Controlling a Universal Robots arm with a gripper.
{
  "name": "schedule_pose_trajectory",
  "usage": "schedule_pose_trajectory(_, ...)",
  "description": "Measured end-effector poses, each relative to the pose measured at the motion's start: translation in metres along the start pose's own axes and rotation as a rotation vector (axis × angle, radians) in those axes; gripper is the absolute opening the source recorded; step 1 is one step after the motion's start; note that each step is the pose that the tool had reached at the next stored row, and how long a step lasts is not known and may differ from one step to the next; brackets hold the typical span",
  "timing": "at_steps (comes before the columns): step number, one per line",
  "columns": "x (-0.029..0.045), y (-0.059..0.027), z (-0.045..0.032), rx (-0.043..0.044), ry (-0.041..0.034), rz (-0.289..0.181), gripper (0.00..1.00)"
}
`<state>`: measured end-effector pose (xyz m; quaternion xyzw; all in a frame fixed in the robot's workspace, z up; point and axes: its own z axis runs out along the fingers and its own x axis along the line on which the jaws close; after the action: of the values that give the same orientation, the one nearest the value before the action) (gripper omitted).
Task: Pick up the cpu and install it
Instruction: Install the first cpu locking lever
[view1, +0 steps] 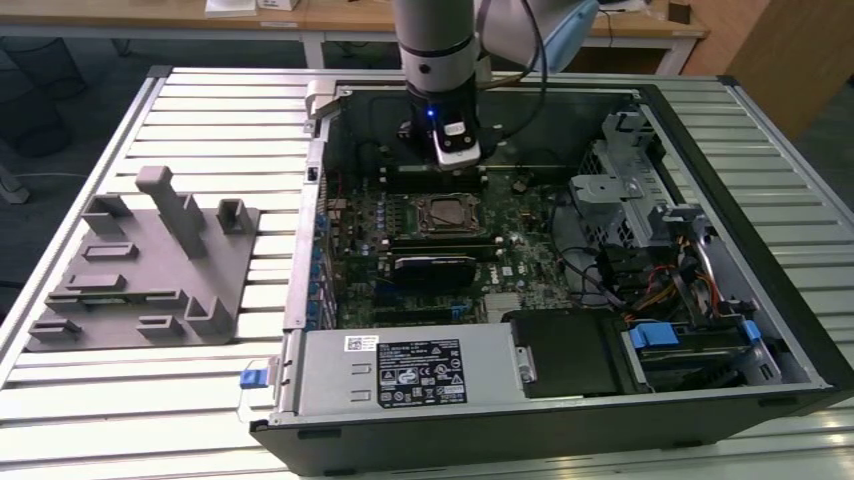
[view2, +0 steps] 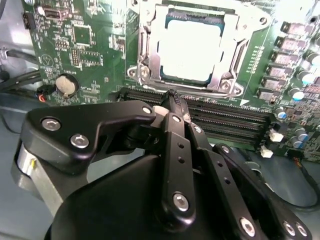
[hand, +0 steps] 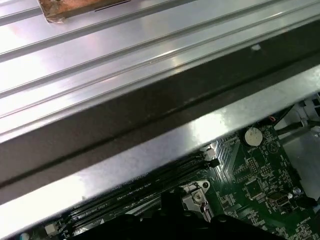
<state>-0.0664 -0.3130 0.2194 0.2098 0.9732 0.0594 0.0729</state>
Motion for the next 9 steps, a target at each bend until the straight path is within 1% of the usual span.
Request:
schedule_pose_trajectory(2, -0.0020, -0.0013, 0.0000, 0.0079, 0.0058, -0.001, 0.11)
schedule_pose_trajectory(3, -0.0028, -0.0023, -0.0001, 0.0107, 0.0072, -0.001, 0.11)
schedule_pose_trajectory(6, -0.0052, -0.0055, -0.0002, 0.0192, 0.0107, -0.002, 0.11)
schedule_pose_trajectory(9, -0.0074, -0.0087, -0.0004, 0.0272, 0.0117, -0.003, 0.11)
